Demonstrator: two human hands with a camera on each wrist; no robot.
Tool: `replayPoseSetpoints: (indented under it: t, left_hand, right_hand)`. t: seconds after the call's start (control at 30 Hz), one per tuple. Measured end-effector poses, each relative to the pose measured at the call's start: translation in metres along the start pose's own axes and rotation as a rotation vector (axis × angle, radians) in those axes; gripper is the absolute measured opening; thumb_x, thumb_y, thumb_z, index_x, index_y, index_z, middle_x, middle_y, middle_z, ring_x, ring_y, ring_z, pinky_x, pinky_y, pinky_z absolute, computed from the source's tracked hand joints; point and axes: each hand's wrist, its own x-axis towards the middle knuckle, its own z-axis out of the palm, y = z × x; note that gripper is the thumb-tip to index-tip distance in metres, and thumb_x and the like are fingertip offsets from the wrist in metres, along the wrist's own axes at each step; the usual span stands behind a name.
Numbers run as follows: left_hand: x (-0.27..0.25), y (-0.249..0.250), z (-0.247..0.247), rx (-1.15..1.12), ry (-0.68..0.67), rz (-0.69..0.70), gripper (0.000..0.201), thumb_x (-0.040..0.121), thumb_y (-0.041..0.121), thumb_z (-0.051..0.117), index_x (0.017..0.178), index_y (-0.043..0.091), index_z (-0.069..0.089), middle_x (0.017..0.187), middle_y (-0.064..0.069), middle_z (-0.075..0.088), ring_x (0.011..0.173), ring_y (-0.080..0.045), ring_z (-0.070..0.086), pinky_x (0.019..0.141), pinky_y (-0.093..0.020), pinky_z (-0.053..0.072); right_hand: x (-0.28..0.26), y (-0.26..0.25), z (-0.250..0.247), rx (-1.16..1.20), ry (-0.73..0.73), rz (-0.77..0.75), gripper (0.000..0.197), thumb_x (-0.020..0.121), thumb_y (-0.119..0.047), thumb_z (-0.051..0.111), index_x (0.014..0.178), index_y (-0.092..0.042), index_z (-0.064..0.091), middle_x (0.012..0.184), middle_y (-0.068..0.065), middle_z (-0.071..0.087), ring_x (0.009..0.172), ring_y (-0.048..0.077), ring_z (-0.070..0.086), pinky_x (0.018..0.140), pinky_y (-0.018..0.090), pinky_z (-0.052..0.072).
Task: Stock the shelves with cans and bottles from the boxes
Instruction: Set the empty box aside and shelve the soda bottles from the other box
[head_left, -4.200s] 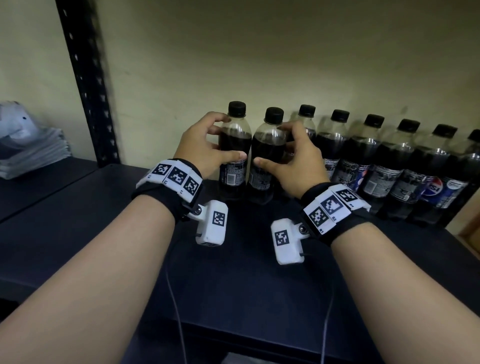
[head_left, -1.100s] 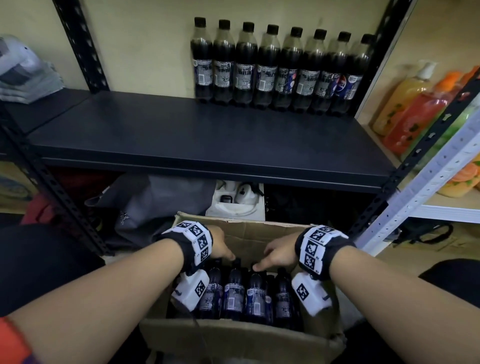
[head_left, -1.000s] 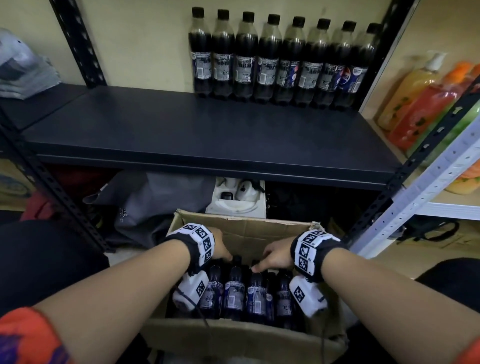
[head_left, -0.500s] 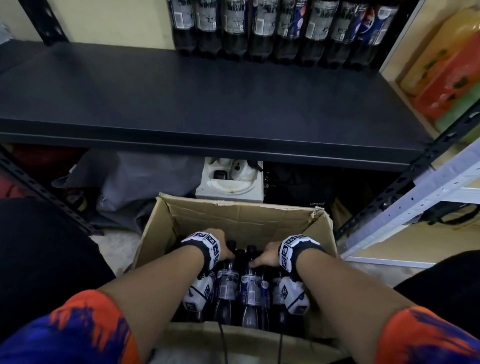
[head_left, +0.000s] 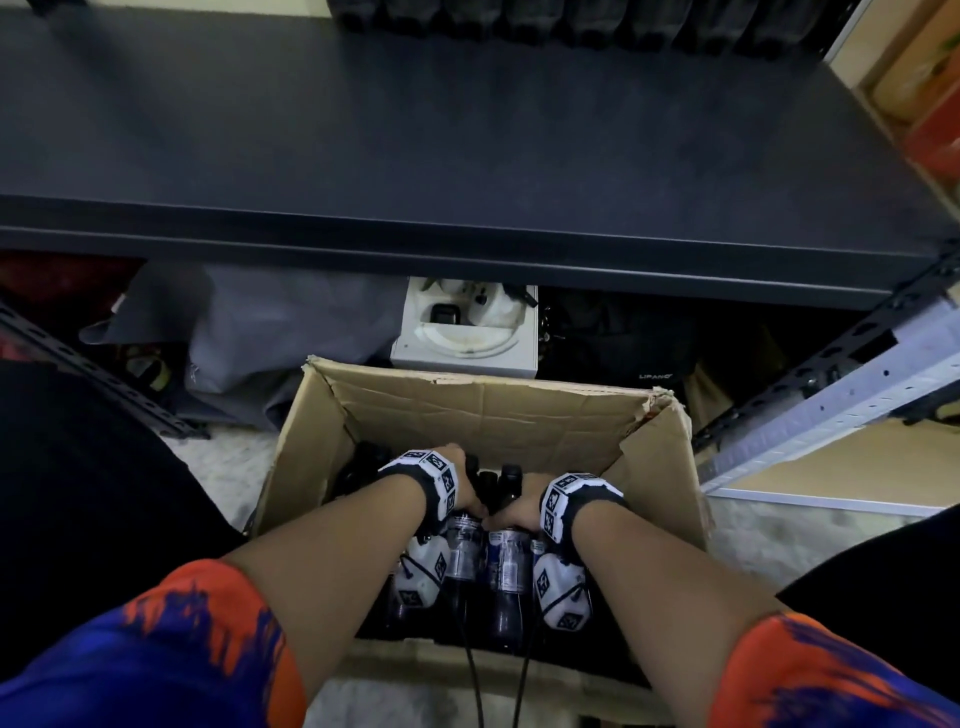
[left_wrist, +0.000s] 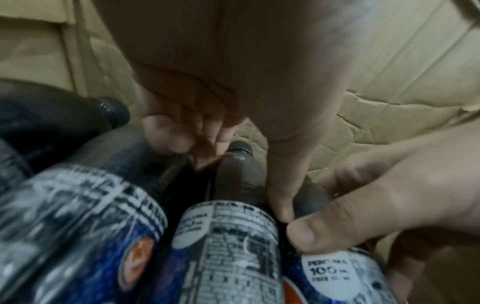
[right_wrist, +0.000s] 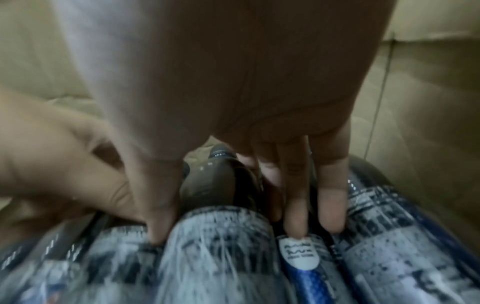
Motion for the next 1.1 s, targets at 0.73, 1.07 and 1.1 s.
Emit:
replayPoseSetpoints:
  t: [0.73,1.07,1.1]
  left_hand:
    - [-0.042,0.011,-0.024,-0.382,-0.032,0.077,0.073,0.061,0.03,0.094,0.123,0.021,0.057,0.118,-0.003,0.064,0.102,-0.025,0.065,0.067,-0.044,0.063]
    - [-0.08,0.007,-0.099,-0.452,0.233,0.272,0.112,0.028,0.073,0.089,0.126,0.027,0.055,0.117,0.004,0.068,0.107,-0.019,0.065,0.089,-0.042,0.058]
    - [-0.082,0.005,-0.108,-0.467,0.261,0.3,0.12,0.023,0.077,0.089,0.127,0.027,0.055,0.118,0.004,0.068,0.108,-0.019,0.065,0.09,-0.043,0.058]
  right_hand:
    - [-0.064,0.004,-0.029,0.451,0.129,-0.073,0.058,0.065,-0.03,0.088,0.118,-0.021,0.066,0.112,0.004,0.069,0.095,0.019,0.067,0.072,0.039,0.063]
    - [-0.159,-0.017,-0.108,0.4,0.383,-0.295,0.033,0.076,-0.02,0.084,0.102,-0.031,0.065,0.096,-0.015,0.067,0.097,0.009,0.062,0.072,0.022,0.049]
    - [-0.169,-0.02,-0.115,0.392,0.404,-0.325,0.035,0.075,-0.022,0.084,0.104,-0.031,0.067,0.099,-0.014,0.069,0.099,0.01,0.063,0.077,0.023,0.049]
